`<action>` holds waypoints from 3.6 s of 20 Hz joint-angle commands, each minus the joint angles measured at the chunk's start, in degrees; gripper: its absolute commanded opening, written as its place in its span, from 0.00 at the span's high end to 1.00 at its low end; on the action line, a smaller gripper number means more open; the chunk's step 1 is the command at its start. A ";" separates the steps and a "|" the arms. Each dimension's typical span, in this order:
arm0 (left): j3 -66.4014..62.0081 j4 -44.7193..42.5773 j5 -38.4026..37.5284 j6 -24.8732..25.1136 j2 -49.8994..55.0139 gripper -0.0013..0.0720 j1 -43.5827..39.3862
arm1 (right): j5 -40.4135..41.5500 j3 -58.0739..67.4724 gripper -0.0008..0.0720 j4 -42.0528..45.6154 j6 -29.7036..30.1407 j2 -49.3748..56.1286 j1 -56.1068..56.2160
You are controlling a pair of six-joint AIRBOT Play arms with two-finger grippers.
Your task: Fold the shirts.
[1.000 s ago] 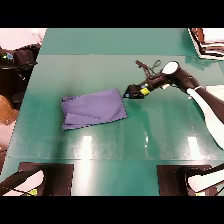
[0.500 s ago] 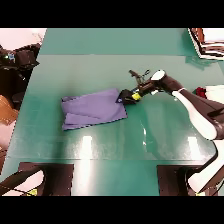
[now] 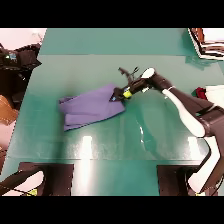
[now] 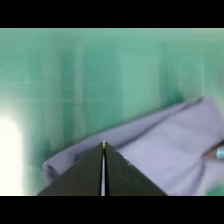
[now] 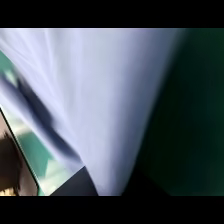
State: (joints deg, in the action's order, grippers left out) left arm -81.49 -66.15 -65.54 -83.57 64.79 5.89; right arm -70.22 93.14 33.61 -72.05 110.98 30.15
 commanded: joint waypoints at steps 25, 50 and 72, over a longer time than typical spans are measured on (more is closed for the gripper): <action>0.09 2.34 13.57 0.85 0.02 0.95 -25.20 | 4.28 8.20 0.97 19.37 -1.66 -26.21 -64.04; 0.09 2.29 13.64 1.09 0.02 0.95 -25.20 | -9.25 -21.94 0.60 44.44 -1.66 -47.43 -90.66; 0.09 1.92 14.12 1.07 0.02 0.95 -25.18 | 13.05 -13.86 0.97 16.11 -1.55 -47.17 -21.68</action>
State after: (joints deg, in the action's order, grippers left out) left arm -81.43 -64.29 -52.16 -82.50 64.79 -19.27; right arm -60.84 79.18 50.09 -73.67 63.86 -0.01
